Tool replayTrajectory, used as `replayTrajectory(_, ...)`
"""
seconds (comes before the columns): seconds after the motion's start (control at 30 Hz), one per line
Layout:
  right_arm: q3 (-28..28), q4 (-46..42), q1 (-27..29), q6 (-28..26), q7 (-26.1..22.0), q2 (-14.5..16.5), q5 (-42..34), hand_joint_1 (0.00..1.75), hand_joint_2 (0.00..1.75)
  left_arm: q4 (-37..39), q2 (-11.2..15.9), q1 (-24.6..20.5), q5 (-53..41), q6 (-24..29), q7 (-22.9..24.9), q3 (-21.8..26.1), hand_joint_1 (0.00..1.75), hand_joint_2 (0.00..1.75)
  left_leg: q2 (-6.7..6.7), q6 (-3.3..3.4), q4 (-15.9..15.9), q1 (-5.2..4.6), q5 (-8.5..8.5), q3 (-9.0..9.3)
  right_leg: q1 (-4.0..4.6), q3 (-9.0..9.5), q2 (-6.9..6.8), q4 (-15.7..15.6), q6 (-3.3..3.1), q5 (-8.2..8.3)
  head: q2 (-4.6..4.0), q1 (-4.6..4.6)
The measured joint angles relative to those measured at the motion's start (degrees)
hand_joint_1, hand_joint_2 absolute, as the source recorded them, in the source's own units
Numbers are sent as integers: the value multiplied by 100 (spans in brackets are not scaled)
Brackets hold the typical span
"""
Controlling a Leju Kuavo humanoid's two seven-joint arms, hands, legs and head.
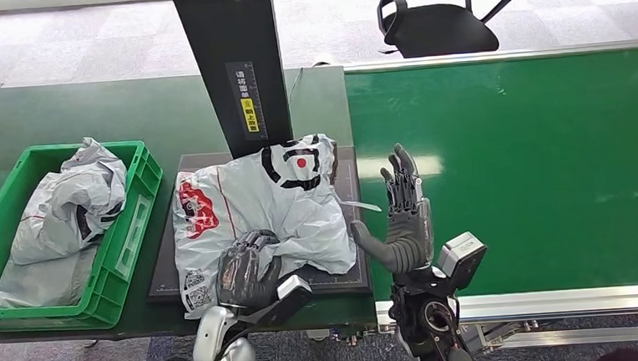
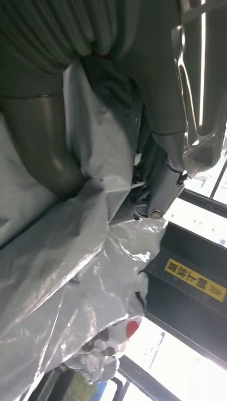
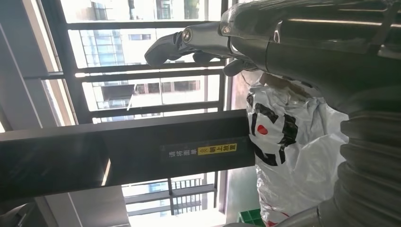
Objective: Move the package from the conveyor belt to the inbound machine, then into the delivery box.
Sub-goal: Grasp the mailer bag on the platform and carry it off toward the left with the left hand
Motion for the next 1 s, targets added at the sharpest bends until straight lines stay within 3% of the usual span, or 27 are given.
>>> replayTrajectory(0.13, -16, 0, 34, 0, 0, 0, 2, 0, 175, -600, -48, 312, -47, 1, -399, 158, 175, 175, 2, 0, 0, 0, 0, -2, 0, -5, 1, 0, 0, 0, 0, -1)
replayTrajectory(0.23, -33, 4, 45, 0, 0, 1, -2, 0, 175, -1243, -110, 655, 280, 1, -1039, 300, 175, 175, 5, 0, 0, 0, 0, -3, 0, -8, 3, 0, 0, 0, 0, -2)
replayTrajectory(0.33, -52, 9, 98, 5, -16, 7, -56, 0, 175, -1968, -138, 1055, 1550, -57, -1745, 290, 175, 175, 6, 0, 0, 0, -1, -4, 0, -9, 5, 0, -1, -1, 0, -3)
replayTrajectory(0.4, -63, 9, 174, 14, -31, 9, -103, 0, 175, -2503, -110, 1334, 2763, -151, -1955, 136, 175, 175, 3, 0, 0, 0, -2, -8, 0, -11, 4, 0, 0, -2, 0, -2)
replayTrajectory(0.53, -77, 1, 390, -24, -41, 7, -151, 0, 175, -3708, 42, 1913, 4151, -145, -2002, -314, 175, 175, 3, -1, -1, 0, -3, -13, 0, -16, 3, -1, 0, -3, 0, 0)
replayTrajectory(0.7, -91, -86, 652, -62, -42, -13, -204, 0, 175, -5274, 315, 2506, 4408, -28, -2002, -839, 175, 175, 3, -3, -1, 0, -5, -18, 0, -21, 3, -1, 1, -4, 0, -2)
replayTrajectory(1.0, -170, -391, 1062, -160, -43, -15, -196, 0, 175, -7431, 673, 2563, 4796, -15, -2002, -1405, 175, 175, 3, -3, -1, 1, -4, -14, 1, -17, 3, -1, 1, -4, 0, 0)
